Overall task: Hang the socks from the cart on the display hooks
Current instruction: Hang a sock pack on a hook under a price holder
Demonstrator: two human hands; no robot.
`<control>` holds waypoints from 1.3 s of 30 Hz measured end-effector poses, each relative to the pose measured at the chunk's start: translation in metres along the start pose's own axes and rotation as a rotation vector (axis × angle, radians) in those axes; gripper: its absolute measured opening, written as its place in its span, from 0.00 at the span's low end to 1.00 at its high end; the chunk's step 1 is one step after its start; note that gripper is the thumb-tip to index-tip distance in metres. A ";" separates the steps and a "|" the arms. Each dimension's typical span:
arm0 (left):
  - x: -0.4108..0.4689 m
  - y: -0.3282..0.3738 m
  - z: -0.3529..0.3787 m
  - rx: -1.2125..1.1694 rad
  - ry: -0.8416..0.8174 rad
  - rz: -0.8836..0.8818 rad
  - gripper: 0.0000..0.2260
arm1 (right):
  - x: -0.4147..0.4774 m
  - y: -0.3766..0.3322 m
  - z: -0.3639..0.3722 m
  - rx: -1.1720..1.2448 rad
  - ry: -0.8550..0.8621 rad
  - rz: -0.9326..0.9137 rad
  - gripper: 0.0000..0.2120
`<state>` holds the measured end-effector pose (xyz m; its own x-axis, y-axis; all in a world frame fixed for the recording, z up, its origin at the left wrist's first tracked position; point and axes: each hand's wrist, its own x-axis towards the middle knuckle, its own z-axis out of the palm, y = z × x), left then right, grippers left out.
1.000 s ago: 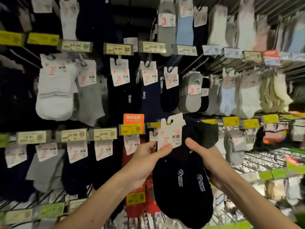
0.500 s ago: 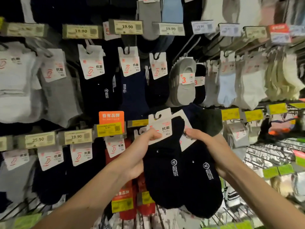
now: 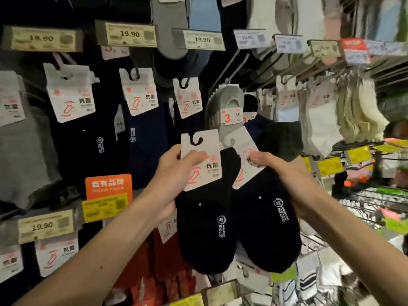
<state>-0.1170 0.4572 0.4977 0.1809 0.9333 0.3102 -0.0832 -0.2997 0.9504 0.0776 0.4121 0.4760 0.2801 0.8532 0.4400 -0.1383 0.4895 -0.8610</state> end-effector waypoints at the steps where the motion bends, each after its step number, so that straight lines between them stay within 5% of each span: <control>1: 0.005 0.003 0.002 0.024 0.014 0.027 0.07 | 0.006 -0.002 -0.004 0.012 -0.011 -0.012 0.15; 9: 0.034 0.038 0.032 0.148 0.071 0.166 0.09 | 0.036 -0.026 -0.027 0.106 -0.065 0.009 0.14; 13: 0.064 0.061 0.030 0.224 0.224 0.353 0.03 | 0.049 -0.038 -0.029 0.096 -0.063 -0.023 0.13; 20: 0.108 0.088 0.022 0.462 0.400 0.549 0.13 | 0.059 -0.045 -0.021 0.128 -0.095 -0.042 0.14; 26: 0.118 0.100 0.028 0.563 0.522 0.810 0.09 | 0.066 -0.042 -0.019 0.111 -0.142 -0.019 0.11; 32: 0.134 0.115 0.036 0.595 0.673 0.870 0.06 | 0.074 -0.044 -0.015 0.130 -0.146 -0.037 0.10; 39: 0.148 0.115 0.042 0.753 0.668 0.920 0.09 | 0.080 -0.043 -0.012 0.148 -0.163 -0.027 0.10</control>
<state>-0.0582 0.5520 0.6539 -0.1717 0.1924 0.9662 0.6731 -0.6932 0.2577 0.1171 0.4571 0.5455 0.1303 0.8511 0.5085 -0.2737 0.5238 -0.8067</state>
